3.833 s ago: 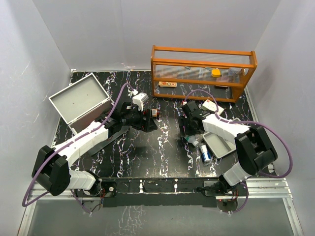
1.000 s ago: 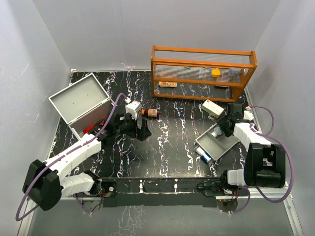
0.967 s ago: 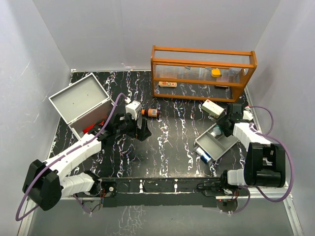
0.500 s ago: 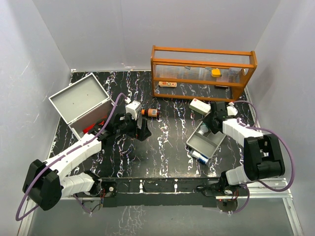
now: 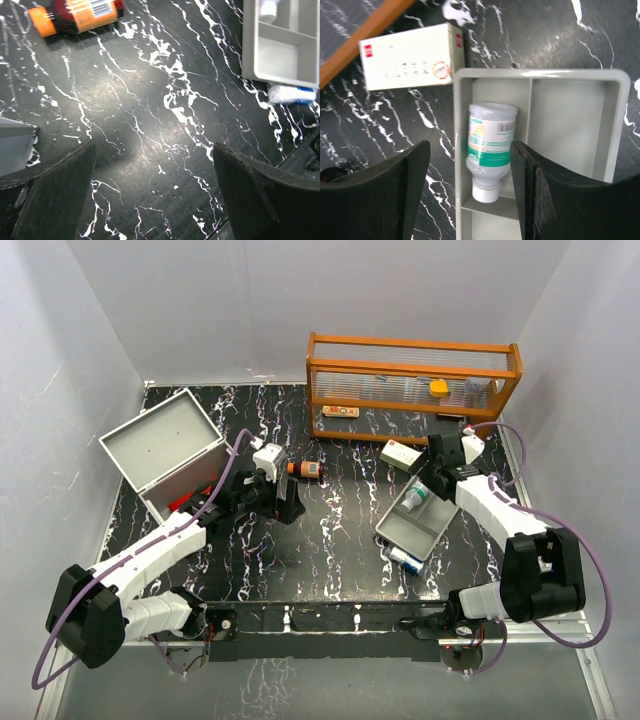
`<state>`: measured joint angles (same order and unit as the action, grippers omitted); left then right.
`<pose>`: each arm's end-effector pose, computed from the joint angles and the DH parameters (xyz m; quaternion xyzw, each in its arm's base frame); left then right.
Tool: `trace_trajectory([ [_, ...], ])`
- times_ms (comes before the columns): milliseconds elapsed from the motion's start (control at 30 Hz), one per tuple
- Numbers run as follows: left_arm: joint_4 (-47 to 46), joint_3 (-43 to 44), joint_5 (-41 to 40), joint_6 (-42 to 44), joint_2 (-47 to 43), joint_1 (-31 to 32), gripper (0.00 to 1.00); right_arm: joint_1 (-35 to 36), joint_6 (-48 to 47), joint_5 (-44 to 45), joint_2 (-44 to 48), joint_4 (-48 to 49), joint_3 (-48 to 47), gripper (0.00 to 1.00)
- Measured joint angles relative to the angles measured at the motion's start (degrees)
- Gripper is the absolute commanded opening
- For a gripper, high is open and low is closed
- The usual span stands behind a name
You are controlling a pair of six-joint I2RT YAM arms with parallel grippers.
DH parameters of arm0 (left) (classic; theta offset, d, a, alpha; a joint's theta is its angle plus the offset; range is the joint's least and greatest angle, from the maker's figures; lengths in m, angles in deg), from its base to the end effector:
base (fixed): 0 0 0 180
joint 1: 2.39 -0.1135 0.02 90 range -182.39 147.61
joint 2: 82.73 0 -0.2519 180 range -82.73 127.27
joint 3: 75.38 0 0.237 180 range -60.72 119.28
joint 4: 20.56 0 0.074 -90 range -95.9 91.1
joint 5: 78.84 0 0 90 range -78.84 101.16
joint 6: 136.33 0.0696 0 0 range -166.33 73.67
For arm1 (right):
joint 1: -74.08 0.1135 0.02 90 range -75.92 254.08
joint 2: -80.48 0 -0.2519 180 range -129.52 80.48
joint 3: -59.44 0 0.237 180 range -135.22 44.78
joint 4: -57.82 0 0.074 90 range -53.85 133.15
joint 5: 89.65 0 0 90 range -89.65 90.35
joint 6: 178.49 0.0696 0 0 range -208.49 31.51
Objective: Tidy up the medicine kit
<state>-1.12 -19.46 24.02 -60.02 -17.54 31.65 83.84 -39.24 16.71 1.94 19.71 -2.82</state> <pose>0.2172 -0.1654 0.2358 0.2072 0.8314 -0.2930 0.4242 0.2787 0.0280 0.1795 0.3593 0.8723 0.0312 0.3301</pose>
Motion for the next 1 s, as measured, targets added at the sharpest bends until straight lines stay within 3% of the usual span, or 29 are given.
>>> trace_trajectory([
  [167,0.61,0.98,-6.69,-3.13,-0.81,0.0,0.99,1.62,-8.68,-3.21,2.34,-0.2,-2.75,0.63],
  [400,5.2,8.52,-20.0,-12.09,-4.0,-0.02,0.99,12.33,-20.06,-10.86,0.57,3.69,-4.74,0.66],
  [700,4.87,9.11,-23.23,-10.29,-13.35,0.0,0.99,28.7,-33.94,-11.54,-16.81,7.5,-19.17,0.69],
  [1000,6.05,9.44,-27.41,-8.68,-19.87,0.0,0.99,31.85,-43.41,-9.97,-33.7,8.26,-32.2,0.69],
])
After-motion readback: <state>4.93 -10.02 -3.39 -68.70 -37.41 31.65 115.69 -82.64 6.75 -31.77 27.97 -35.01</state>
